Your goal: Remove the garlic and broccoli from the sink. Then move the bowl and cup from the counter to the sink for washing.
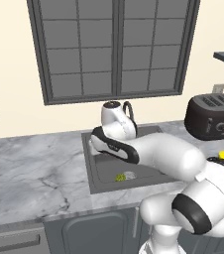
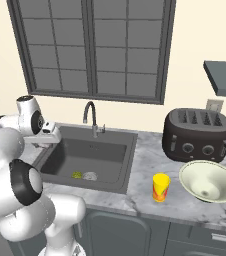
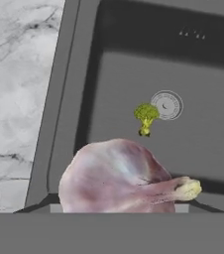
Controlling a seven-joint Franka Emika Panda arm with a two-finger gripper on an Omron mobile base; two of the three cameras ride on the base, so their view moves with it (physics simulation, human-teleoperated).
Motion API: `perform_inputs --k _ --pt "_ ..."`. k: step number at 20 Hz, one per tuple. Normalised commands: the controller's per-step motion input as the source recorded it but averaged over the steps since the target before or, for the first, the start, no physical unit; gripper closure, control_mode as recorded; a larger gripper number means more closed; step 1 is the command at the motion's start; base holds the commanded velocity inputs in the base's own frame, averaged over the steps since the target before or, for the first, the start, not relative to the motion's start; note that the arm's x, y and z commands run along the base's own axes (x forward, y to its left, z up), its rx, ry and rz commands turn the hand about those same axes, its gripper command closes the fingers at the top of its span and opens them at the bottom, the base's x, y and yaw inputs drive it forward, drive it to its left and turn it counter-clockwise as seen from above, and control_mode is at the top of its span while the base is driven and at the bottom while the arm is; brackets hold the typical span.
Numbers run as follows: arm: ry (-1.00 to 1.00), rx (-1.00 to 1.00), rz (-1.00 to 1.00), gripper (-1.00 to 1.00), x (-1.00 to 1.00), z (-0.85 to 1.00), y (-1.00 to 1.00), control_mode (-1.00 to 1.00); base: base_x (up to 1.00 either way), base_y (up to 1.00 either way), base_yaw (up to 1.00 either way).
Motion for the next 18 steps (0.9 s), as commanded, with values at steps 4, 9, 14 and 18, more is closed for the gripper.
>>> perform_inputs --k 4,9,14,18 --pt "-0.11 0.07 0.03 1.0 -0.18 0.12 0.39 -1.0 0.0 0.0 0.0" --pt "-0.03 0.06 0.0 1.0 -0.14 0.04 0.43 -1.0 0.0 0.0 0.0" --pt "-0.01 0.06 0.0 1.0 -0.12 0.0 0.44 -1.0 0.0 0.0 0.0" --pt "0.0 0.09 0.0 1.0 -0.02 0.0 0.43 -1.0 0.0 0.0 0.0"
